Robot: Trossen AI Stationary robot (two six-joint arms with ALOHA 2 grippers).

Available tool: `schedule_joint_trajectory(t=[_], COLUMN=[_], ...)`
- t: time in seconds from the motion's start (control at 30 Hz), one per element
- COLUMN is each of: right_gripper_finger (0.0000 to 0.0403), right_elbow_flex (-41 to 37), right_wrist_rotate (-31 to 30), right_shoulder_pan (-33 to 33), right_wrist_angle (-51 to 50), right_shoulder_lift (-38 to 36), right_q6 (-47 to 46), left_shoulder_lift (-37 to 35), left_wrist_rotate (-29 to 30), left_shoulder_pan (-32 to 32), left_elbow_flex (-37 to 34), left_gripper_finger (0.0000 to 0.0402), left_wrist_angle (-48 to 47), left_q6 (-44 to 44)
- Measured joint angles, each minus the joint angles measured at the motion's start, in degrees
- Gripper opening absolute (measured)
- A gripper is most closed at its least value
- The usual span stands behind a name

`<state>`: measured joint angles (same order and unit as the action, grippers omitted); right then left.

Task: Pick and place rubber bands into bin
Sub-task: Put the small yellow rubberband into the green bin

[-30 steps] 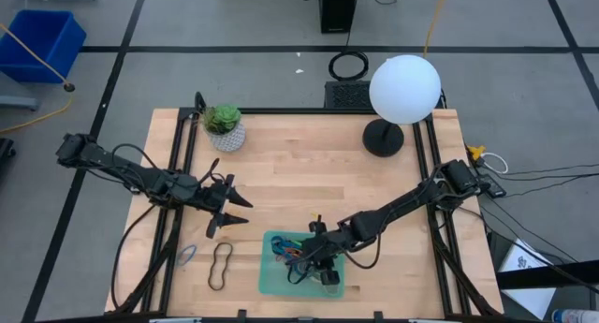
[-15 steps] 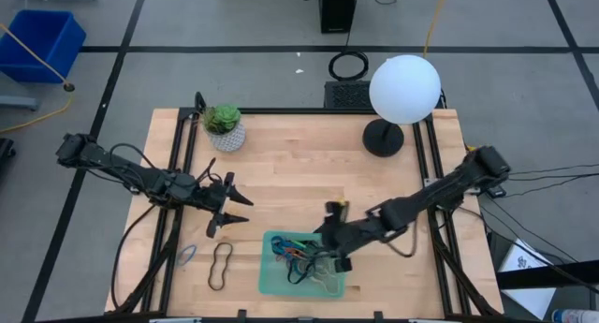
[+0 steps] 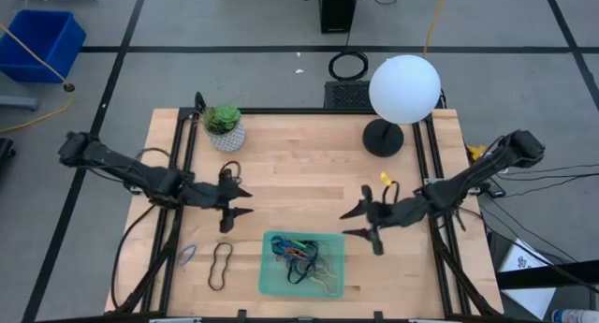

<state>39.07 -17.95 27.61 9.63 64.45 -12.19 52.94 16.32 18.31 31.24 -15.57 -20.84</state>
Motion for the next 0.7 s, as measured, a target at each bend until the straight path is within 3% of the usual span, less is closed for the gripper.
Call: schedule_joint_trajectory(t=[0.17, 0.27, 0.4, 0.7], right_gripper_finger=[0.0177, 0.0178, 0.0180, 0.0179], right_elbow_flex=[-8.0, -10.4, -10.7, -10.7], right_wrist_rotate=[0.0, 0.0, 0.1, 0.1], right_shoulder_pan=[-1.5, -2.2, -3.1, -5.8], right_wrist_angle=[9.8, 12.0, 12.0, 12.3], right_shoulder_lift=[-5.1, -6.9, -7.6, -7.3], right_q6=[0.0, 0.0, 0.6, 2.6], left_shoulder_lift=[8.1, 12.9, 18.1, 25.8], left_wrist_rotate=[1.3, -3.5, -9.3, -10.3], left_shoulder_pan=[0.0, 0.0, 0.0, 0.0], left_elbow_flex=[6.5, 8.2, 8.4, 8.4], left_gripper_finger=[0.0227, 0.0227, 0.0227, 0.0227], left_wrist_angle=[-20.0, -26.5, -30.1, -31.3], left_q6=[-12.9, -18.5, -23.7, -26.2])
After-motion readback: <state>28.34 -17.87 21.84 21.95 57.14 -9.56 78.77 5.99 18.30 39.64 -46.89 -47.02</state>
